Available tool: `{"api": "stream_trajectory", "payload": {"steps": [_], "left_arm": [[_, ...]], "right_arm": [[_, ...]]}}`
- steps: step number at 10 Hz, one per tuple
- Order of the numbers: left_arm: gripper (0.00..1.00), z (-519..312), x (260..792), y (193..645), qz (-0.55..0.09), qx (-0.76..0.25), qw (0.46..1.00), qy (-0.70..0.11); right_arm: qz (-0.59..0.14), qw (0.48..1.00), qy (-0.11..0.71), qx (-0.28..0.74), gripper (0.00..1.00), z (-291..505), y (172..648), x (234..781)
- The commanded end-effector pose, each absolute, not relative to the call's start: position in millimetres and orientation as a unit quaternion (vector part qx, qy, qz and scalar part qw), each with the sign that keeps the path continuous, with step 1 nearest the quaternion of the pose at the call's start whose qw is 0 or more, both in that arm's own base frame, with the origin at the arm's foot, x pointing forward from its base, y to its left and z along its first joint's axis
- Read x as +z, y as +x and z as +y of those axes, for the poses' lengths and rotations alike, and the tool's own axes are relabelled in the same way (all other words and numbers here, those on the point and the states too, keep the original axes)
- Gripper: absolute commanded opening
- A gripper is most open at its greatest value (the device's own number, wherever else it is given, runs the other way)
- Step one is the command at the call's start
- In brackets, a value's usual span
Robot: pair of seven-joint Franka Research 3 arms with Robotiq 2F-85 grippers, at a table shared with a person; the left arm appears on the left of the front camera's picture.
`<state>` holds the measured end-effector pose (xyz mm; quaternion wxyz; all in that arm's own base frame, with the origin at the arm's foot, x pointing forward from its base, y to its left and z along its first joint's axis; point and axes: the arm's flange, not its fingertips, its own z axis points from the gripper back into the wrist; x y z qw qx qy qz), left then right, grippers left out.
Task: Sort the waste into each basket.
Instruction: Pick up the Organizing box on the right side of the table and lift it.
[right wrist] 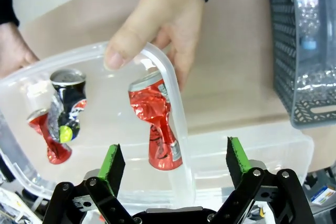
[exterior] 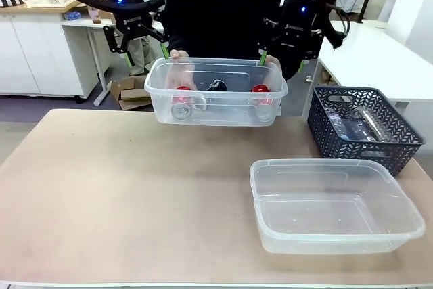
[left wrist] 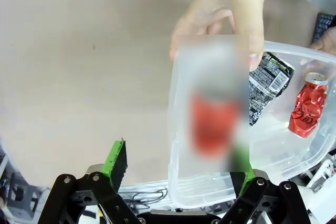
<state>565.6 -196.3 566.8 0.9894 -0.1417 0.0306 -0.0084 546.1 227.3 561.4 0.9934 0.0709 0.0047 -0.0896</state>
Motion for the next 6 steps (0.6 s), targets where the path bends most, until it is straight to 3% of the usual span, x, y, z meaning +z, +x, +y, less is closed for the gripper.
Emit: {"api": "stream_trajectory", "payload": {"steps": [1, 3, 5, 6], "left_arm": [[1.00, -195.4, 568.2, 564.5, 0.033, -0.009, 0.990, -0.139], [1.00, -203.8, 582.6, 554.8, 0.047, -0.046, 0.988, -0.143], [1.00, -211.9, 619.1, 463.2, 0.020, -0.101, 0.983, -0.149], [1.00, -217.4, 622.1, 416.4, 0.011, -0.108, 0.984, -0.140]], "right_arm": [[0.003, 0.993, 0.068, -0.091, 1.00, 226.4, 546.0, 563.4], [0.002, 0.992, 0.111, -0.062, 1.00, 212.0, 519.8, 584.0], [-0.068, 0.986, 0.148, -0.043, 1.00, 144.5, 404.9, 635.3], [-0.063, 0.981, 0.179, -0.027, 1.00, 110.0, 356.2, 640.8]]}}
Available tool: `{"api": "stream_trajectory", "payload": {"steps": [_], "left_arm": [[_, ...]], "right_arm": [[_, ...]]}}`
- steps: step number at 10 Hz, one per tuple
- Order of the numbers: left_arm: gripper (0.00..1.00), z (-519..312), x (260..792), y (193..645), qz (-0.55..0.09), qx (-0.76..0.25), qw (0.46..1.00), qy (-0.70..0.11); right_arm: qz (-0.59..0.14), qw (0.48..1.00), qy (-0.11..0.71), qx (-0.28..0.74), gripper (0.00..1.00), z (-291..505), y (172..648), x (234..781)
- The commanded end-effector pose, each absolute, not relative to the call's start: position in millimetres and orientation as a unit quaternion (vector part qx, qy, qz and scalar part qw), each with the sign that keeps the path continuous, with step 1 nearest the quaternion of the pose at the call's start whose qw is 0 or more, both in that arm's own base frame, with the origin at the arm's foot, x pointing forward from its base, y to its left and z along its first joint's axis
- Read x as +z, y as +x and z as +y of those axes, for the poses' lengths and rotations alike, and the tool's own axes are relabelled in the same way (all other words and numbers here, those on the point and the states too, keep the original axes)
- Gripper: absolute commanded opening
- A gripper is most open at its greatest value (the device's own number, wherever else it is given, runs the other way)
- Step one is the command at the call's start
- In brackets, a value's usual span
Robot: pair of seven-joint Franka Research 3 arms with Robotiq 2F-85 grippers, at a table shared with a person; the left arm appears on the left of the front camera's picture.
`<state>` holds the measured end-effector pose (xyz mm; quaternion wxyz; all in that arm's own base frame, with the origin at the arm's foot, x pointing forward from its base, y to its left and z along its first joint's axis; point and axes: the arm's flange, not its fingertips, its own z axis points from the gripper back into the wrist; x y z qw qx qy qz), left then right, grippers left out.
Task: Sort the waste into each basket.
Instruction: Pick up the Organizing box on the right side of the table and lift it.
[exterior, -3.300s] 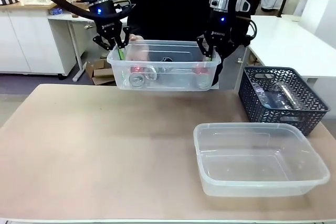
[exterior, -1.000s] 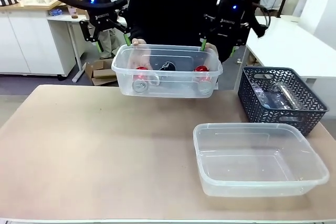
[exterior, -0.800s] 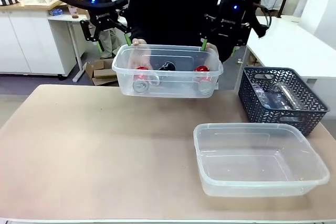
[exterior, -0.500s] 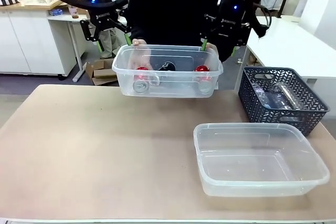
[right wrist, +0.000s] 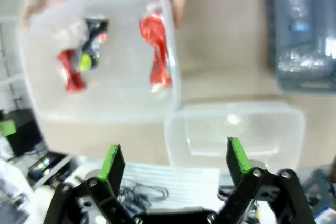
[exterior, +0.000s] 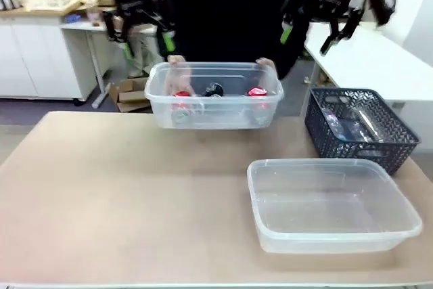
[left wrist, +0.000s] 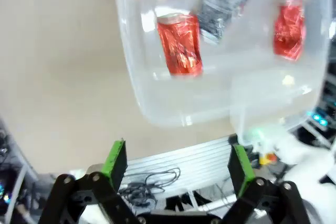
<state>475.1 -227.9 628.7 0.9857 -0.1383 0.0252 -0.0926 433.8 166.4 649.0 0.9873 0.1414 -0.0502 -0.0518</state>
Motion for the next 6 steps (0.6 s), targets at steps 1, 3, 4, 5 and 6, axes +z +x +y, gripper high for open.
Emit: {"api": "stream_trajectory", "payload": {"steps": [1, 3, 4, 5, 6], "left_arm": [[1.00, -221.3, 618.8, 377.8, 0.008, -0.097, 0.987, -0.128], [1.00, -223.3, 606.3, 319.4, 0.019, -0.115, 0.983, -0.139], [1.00, -225.5, 592.8, 322.0, 0.023, -0.095, 0.986, -0.134], [1.00, -226.9, 574.2, 365.0, 0.060, -0.098, 0.988, -0.099], [1.00, -230.2, 614.3, 313.0, 0.026, -0.116, 0.985, -0.123]], "right_arm": [[-0.074, 0.979, 0.171, -0.086, 1.00, 81.2, 319.6, 633.3], [-0.064, 0.976, 0.120, -0.169, 1.00, 30.1, 268.8, 597.9], [-0.076, 0.971, 0.086, -0.208, 1.00, 18.7, 262.7, 576.7], [-0.105, 0.972, 0.035, -0.208, 1.00, 38.3, 286.7, 567.3], [-0.064, 0.975, 0.126, -0.171, 1.00, 24.7, 263.4, 597.1]]}}
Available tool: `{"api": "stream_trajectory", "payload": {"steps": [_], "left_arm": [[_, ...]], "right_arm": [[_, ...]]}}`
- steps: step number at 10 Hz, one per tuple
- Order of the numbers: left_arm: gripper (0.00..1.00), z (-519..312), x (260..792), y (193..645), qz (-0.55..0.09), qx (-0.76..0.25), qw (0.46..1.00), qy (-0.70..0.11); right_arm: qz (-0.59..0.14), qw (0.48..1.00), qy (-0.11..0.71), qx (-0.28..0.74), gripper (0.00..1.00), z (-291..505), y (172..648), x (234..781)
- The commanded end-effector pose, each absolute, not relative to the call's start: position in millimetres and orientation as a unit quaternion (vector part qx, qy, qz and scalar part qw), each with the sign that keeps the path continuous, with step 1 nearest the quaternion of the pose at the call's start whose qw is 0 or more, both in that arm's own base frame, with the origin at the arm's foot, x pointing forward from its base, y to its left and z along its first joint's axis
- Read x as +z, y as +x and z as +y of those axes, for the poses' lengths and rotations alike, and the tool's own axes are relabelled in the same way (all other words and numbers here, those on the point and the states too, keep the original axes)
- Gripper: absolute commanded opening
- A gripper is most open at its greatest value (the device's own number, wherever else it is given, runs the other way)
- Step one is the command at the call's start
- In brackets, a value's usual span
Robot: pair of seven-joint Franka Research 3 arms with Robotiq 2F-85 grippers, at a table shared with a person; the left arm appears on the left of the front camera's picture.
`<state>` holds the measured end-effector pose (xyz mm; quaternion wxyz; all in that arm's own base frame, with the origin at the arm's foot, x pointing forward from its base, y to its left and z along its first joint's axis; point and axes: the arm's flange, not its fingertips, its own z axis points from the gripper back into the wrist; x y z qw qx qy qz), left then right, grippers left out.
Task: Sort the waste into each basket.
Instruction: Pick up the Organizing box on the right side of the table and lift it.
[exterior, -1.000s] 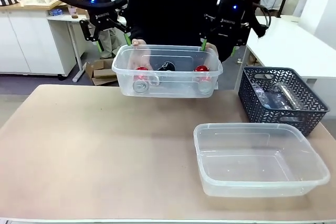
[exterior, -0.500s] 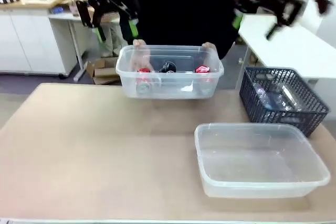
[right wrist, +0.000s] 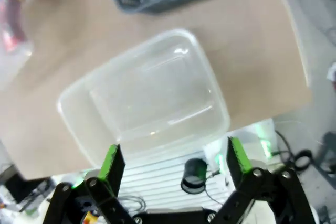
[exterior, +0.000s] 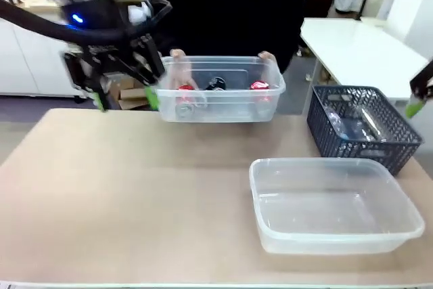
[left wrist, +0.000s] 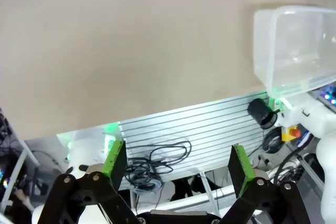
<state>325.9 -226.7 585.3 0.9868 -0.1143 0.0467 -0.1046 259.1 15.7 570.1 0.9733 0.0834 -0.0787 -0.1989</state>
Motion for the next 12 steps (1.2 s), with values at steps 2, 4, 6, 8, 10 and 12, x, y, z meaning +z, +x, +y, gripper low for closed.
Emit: {"api": "stream_trajectory", "payload": {"steps": [2, 4, 6, 8, 10, 12], "left_arm": [[1.00, -230.2, 614.3, 313.0, 0.026, -0.116, 0.985, -0.123], [1.00, -254.2, 555.2, 328.6, 0.048, -0.016, 0.993, -0.111], [1.00, -326.6, 484.1, 326.6, 0.083, 0.063, 0.987, -0.118], [1.00, -379.3, 436.5, 332.3, 0.097, 0.059, 0.990, -0.088], [1.00, -409.2, 420.0, 349.6, 0.113, 0.072, 0.985, -0.112], [1.00, -385.6, 416.6, 311.2, 0.110, 0.055, 0.987, -0.101]], "right_arm": [[-0.064, 0.975, 0.126, -0.171, 1.00, 24.7, 263.4, 597.1], [-0.064, 0.985, 0.074, -0.142, 1.00, 14.5, 266.1, 546.1], [-0.042, 0.987, 0.045, -0.146, 1.00, -4.3, 273.4, 486.7], [-0.023, 0.990, 0.048, -0.133, 1.00, -22.1, 274.3, 428.2], [-0.018, 0.988, 0.043, -0.150, 1.00, -8.0, 289.8, 483.0], [-0.018, 0.988, 0.043, -0.150, 1.00, -8.0, 289.8, 483.0]]}}
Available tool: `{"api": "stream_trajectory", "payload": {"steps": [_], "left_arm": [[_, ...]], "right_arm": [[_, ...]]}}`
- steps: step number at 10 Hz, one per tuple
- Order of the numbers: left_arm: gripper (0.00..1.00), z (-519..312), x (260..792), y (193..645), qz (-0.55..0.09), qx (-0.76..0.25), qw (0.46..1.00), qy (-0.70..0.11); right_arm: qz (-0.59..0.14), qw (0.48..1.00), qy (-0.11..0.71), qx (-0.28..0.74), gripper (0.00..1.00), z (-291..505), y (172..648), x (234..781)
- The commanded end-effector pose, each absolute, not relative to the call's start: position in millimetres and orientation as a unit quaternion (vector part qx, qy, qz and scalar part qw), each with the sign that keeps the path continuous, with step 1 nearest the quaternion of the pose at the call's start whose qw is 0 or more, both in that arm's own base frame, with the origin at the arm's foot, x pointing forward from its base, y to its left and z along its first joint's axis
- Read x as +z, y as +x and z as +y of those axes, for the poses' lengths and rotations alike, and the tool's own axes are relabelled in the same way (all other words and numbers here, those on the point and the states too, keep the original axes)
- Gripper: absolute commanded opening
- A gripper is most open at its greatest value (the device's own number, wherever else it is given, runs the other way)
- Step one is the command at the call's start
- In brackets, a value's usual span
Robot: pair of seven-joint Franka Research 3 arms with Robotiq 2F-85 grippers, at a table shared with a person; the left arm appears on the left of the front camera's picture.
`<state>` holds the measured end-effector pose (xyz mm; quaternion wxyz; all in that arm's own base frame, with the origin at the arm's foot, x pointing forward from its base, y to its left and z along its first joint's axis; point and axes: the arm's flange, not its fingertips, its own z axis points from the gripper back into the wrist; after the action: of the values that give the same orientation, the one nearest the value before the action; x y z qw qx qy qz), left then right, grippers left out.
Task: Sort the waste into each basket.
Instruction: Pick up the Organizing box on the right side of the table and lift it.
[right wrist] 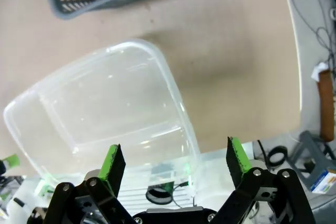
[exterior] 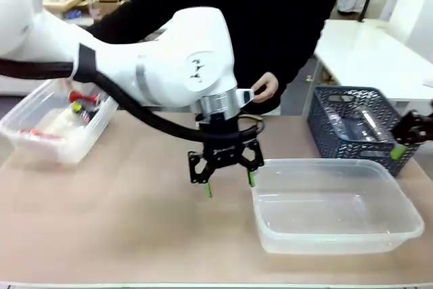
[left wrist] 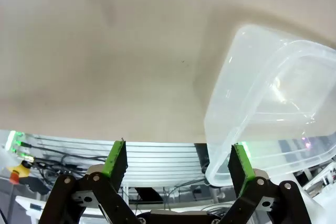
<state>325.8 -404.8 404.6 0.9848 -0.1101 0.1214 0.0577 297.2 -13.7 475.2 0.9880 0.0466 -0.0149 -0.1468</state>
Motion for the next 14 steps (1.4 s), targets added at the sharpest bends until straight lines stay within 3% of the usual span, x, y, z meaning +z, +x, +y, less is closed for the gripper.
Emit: {"api": "stream_trajectory", "payload": {"steps": [1, 2, 3, 6, 10, 14], "left_arm": [[1.00, -385.6, 416.6, 311.2, 0.110, 0.055, 0.987, -0.101], [1.00, -404.8, 404.6, 325.8, 0.121, 0.058, 0.985, -0.110], [1.00, -415.9, 393.9, 326.2, 0.081, 0.072, 0.989, -0.105], [1.00, -443.4, 381.2, 335.0, 0.043, 0.054, 0.991, -0.116], [1.00, -470.8, 358.2, 342.1, 0.076, 0.032, 0.993, -0.090], [1.00, -477.2, 353.3, 343.2, 0.080, 0.039, 0.993, -0.073]], "right_arm": [[-0.018, 0.988, 0.043, -0.150, 1.00, -8.0, 289.8, 483.0], [-0.015, 0.988, 0.047, -0.147, 1.00, -13.7, 297.2, 475.2], [0.005, 0.991, 0.026, -0.128, 1.00, -9.2, 313.2, 448.8], [0.018, 0.995, 0.021, -0.097, 1.00, -8.3, 315.0, 409.0], [0.087, 0.995, 0.038, -0.019, 1.00, 4.1, 316.1, 339.2], [0.085, 0.996, 0.029, 0.003, 1.00, -0.7, 310.2, 330.0]]}}
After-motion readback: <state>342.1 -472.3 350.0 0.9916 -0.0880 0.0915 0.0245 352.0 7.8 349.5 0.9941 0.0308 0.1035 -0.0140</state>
